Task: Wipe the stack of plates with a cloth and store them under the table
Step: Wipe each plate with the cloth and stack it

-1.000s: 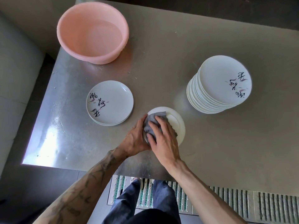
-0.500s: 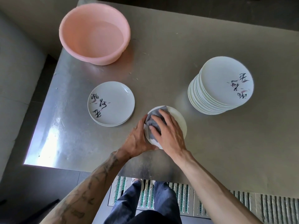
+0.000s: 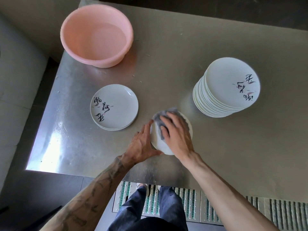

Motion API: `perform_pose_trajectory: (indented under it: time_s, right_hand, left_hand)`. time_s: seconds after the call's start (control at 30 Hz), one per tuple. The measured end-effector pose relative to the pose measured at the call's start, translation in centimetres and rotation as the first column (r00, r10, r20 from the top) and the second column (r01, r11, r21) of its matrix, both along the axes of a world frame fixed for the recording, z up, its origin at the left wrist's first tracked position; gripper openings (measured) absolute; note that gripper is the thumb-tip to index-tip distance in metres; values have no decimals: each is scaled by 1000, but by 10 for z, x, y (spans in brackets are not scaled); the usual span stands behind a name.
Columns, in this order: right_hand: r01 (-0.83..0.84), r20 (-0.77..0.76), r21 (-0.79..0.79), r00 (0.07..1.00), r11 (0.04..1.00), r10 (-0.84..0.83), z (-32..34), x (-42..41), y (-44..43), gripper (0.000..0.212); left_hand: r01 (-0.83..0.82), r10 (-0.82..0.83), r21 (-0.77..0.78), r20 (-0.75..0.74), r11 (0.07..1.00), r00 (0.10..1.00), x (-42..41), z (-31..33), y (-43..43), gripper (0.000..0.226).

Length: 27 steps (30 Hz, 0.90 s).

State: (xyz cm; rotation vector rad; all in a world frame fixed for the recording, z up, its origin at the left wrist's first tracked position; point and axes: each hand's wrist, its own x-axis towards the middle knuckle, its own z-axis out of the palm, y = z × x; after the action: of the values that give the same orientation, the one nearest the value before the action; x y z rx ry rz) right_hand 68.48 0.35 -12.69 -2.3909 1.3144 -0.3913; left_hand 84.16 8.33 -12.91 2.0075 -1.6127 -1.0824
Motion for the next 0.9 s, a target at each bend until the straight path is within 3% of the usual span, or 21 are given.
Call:
perform_pose_trajectory:
  time_s: [0.1, 0.23, 0.4, 0.6, 0.67, 0.8, 0.9]
  right_hand:
    - [-158, -27, -23, 987, 987, 158, 0, -2, -3, 37]
    - [51, -79, 69, 996, 996, -45, 6, -15, -24, 41]
    - [-156, -34, 17, 987, 988, 156, 8, -11, -8, 38]
    - [204, -42, 145, 979, 968, -200, 2, -37, -19, 43]
    - [143, -36, 91, 989, 986, -140, 1, -33, -9, 43]
    - [-139, -48, 17, 989, 990, 140, 0, -17, -11, 40]
    - [34, -26, 109, 999, 993, -31, 2, -35, -22, 43]
  left_hand:
    - [6, -6, -8, 12, 1000, 1000, -2, 1, 0, 128]
    - [23, -22, -17, 49, 1000, 999, -5, 5, -2, 134]
    - [36, -35, -9, 77, 999, 996, -7, 8, -1, 132]
    - [45, -45, 2, 98, 999, 994, -7, 7, -3, 134]
    - [48, -48, 4, 107, 999, 993, -7, 5, -2, 134]
    - [56, -56, -1, 124, 998, 991, -8, 2, -1, 133]
    - [61, -59, -7, 171, 998, 983, -10, 0, 1, 135]
